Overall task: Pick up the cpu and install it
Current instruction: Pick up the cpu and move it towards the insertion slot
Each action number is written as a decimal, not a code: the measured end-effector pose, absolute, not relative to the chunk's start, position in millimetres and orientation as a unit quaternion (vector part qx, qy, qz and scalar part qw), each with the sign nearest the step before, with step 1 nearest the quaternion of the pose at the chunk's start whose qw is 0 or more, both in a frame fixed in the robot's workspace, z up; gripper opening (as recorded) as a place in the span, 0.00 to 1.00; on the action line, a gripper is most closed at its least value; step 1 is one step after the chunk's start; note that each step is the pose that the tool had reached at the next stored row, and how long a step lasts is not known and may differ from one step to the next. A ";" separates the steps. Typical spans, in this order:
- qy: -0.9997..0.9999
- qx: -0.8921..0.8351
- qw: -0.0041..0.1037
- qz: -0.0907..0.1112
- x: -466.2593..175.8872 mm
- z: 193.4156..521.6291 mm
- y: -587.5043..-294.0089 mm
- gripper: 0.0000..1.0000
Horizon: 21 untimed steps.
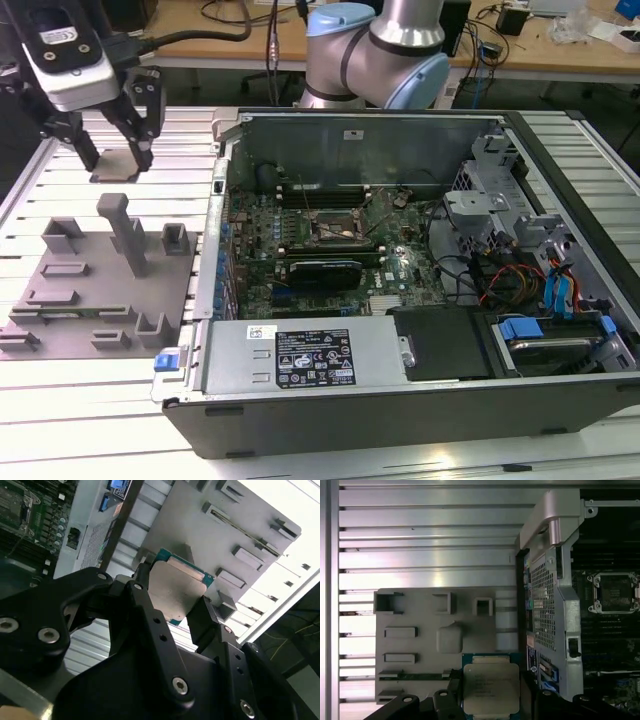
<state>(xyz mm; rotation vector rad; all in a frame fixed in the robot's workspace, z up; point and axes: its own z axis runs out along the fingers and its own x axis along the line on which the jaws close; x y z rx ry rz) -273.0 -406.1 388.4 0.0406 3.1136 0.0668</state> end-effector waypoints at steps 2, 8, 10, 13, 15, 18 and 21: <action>1.000 0.013 0.014 0.021 -267.5 388.4 -406.1 0.55; 1.000 0.013 0.014 0.021 -249.5 388.4 -406.1 0.55; 1.000 0.013 0.014 0.021 -242.2 388.4 -406.0 0.55; 1.000 0.013 0.014 0.021 -232.6 388.3 -406.0 0.55; 1.000 0.013 0.014 0.021 -225.2 388.3 -406.1 0.55; 1.000 0.013 0.014 0.021 -210.5 388.3 -406.0 0.55; 1.000 0.013 0.014 0.021 -199.0 388.3 -406.0 0.55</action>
